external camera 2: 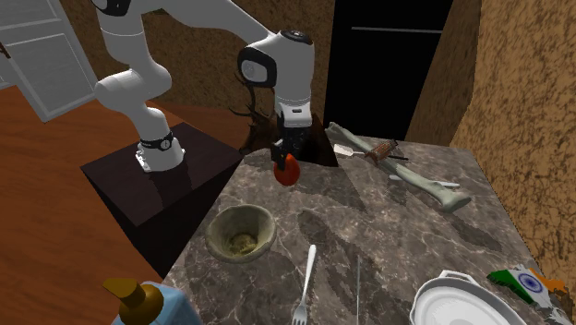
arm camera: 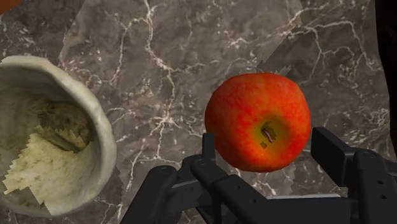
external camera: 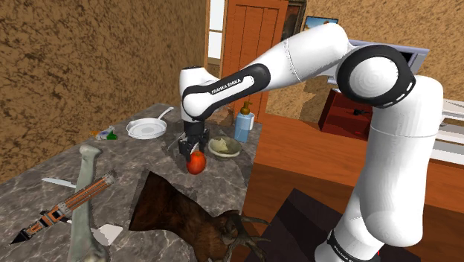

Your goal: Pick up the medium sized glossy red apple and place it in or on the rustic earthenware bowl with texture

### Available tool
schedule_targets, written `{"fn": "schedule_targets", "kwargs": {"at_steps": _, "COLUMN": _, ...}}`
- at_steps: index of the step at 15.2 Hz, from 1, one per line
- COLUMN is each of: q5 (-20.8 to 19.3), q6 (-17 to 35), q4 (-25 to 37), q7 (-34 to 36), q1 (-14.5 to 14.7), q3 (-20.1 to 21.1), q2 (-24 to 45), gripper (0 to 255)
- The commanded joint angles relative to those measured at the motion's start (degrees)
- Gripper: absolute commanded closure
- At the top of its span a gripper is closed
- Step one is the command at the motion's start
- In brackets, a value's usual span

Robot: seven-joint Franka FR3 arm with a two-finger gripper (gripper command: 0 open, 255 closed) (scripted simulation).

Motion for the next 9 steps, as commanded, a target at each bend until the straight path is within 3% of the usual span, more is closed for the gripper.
{"fn": "schedule_targets", "kwargs": {"at_steps": 1, "q5": 0.08, "q6": -1.49, "q4": 0.65, "q7": -0.02, "q1": 0.00, "q3": 0.04, "q2": -0.83, "gripper": 255}}
{"fn": "schedule_targets", "kwargs": {"at_steps": 9, "q5": 0.29, "q6": -7.06, "q4": 4.07, "q7": -0.16, "q1": -0.04, "q3": 0.09, "q2": -2.98, "gripper": 255}}
